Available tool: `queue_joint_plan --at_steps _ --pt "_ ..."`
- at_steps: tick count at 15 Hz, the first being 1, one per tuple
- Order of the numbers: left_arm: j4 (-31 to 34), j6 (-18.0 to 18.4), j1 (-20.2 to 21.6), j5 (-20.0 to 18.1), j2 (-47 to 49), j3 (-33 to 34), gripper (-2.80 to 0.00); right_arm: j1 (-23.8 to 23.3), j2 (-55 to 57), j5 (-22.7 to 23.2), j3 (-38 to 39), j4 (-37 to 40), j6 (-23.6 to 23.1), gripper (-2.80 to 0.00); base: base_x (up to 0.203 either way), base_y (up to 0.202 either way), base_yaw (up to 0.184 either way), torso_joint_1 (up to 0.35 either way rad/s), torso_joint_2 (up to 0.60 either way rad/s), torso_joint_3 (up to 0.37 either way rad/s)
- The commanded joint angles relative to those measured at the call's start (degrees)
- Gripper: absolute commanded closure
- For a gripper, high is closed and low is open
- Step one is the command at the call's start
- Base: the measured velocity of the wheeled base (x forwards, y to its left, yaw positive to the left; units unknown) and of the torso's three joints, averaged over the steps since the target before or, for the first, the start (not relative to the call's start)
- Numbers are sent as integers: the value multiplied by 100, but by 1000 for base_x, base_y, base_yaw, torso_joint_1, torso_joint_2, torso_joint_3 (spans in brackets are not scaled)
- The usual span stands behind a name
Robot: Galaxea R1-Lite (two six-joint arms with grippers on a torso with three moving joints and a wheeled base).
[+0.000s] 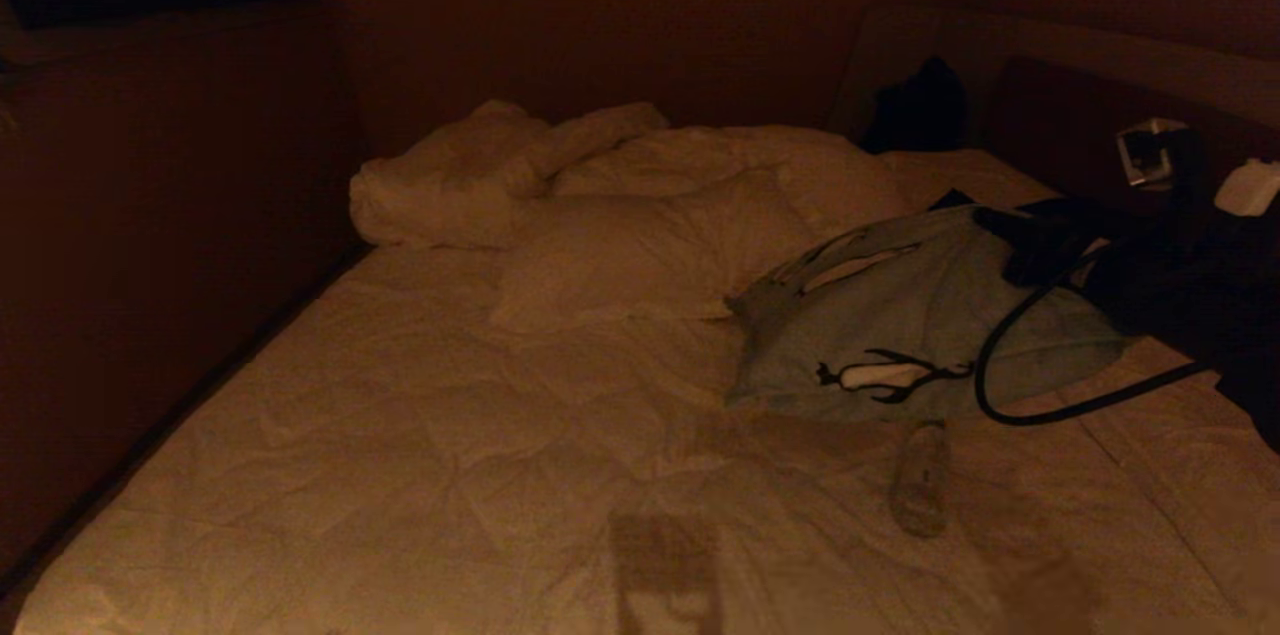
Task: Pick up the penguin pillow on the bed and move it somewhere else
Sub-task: Move to the head of the bed
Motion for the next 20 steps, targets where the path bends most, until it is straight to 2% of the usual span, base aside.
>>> queue_joint_plan --at_steps 1,16,20 --pt "0 0 1 2 2 0 0 -25 11 6 -13 -34 6 0 0 -195 2 -1 4 2" --pt "0 -27 1 2 2 0 0 -83 25 24 -31 -37 6 0 0 -194 0 1 3 2" --pt "9 -35 1 2 2 0 0 -251 55 33 -110 -28 15 0 0 -192 2 0 4 2"
